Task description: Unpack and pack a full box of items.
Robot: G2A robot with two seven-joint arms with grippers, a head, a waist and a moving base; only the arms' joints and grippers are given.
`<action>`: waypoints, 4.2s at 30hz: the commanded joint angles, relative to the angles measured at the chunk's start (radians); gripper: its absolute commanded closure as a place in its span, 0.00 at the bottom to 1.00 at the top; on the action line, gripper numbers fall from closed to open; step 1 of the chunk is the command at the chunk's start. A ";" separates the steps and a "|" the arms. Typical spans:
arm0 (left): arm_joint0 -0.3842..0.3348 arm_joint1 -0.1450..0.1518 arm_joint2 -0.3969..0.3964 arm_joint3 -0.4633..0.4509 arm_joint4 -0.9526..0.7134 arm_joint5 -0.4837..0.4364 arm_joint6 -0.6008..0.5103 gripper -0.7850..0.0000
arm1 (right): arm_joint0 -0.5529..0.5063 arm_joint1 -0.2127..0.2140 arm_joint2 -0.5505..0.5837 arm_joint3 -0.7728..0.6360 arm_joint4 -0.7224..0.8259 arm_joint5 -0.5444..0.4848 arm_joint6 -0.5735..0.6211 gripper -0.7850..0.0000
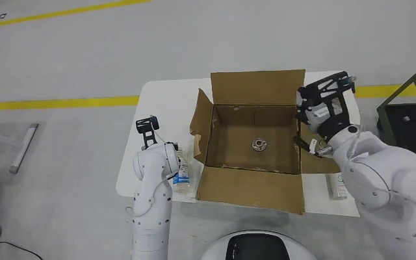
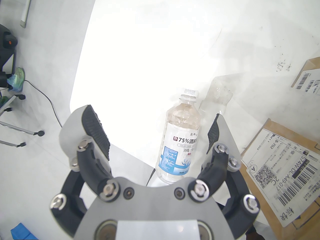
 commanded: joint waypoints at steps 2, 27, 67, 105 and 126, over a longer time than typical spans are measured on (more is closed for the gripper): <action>0.000 0.000 0.000 0.000 0.000 0.000 0.000 0.00 | 0.054 -0.007 -0.108 0.088 -0.093 0.006 0.043 1.00; 0.000 0.000 0.000 0.000 0.000 0.000 0.000 0.00 | 0.176 -0.040 -0.313 0.383 -0.222 0.028 0.176 1.00; 0.000 0.000 0.000 0.000 0.000 0.000 0.000 0.00 | 0.474 -0.187 -0.542 0.900 -0.166 0.117 0.421 0.55; 0.000 0.000 0.000 0.000 0.000 0.000 0.000 0.00 | 0.424 -0.213 -0.407 0.836 -0.123 0.118 0.331 1.00; 0.000 0.000 0.000 0.000 0.000 0.000 0.000 0.00 | 0.072 -0.158 0.039 0.421 0.499 -0.122 0.008 1.00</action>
